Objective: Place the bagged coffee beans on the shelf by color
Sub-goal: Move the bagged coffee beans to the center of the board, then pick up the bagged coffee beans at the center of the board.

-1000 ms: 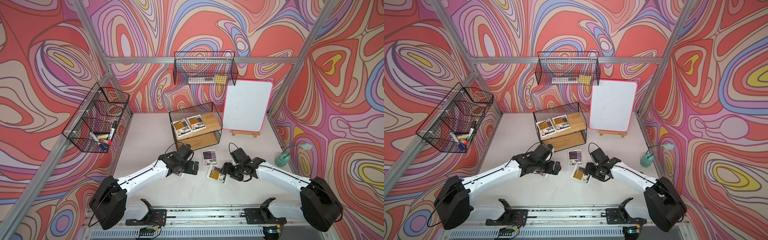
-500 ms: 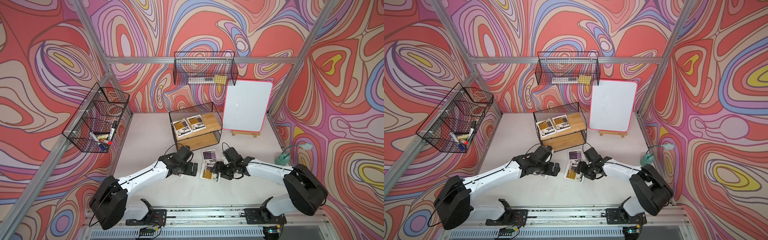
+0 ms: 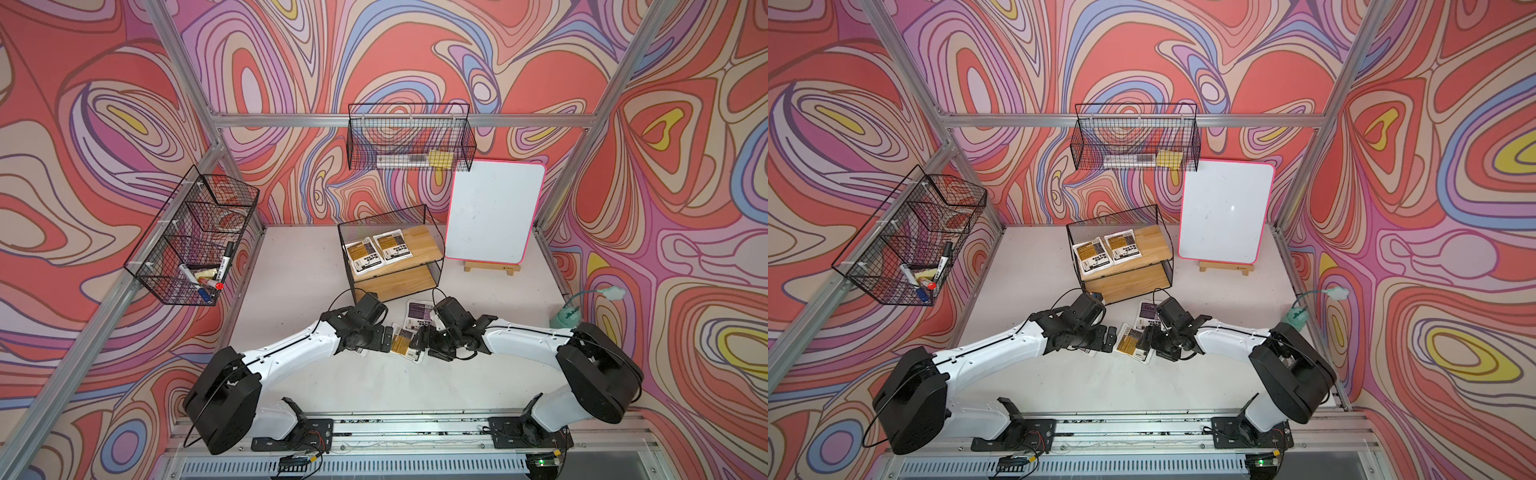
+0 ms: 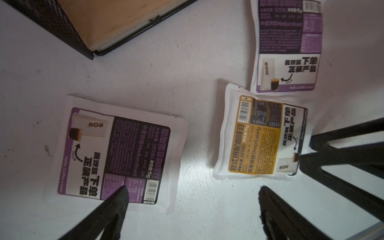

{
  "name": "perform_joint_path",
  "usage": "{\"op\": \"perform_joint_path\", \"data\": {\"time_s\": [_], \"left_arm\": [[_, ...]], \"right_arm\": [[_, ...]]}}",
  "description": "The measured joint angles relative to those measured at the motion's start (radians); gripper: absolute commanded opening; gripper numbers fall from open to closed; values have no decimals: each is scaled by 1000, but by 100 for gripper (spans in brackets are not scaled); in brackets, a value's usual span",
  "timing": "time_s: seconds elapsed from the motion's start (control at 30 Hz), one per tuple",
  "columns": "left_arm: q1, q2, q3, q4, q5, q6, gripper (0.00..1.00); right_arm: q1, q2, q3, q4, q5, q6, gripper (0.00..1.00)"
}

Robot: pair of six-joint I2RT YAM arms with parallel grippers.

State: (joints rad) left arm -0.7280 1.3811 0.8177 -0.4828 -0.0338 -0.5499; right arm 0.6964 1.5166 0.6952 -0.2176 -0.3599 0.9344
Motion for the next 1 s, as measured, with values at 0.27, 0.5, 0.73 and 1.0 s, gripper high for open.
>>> {"op": "perform_joint_path", "data": {"time_s": [0.27, 0.5, 0.73, 1.0], "left_arm": [[-3, 69, 1, 6, -42, 12, 99], [-10, 121, 2, 30, -50, 31, 99], [-36, 146, 6, 57, -64, 45, 99], [-59, 205, 27, 63, -96, 58, 99]], "right_arm": [[-31, -56, -95, 105, -39, 36, 73], [-71, -59, -140, 204, -87, 62, 72], [-76, -40, -146, 251, -113, 66, 72], [-81, -18, -146, 291, -142, 70, 72]]}}
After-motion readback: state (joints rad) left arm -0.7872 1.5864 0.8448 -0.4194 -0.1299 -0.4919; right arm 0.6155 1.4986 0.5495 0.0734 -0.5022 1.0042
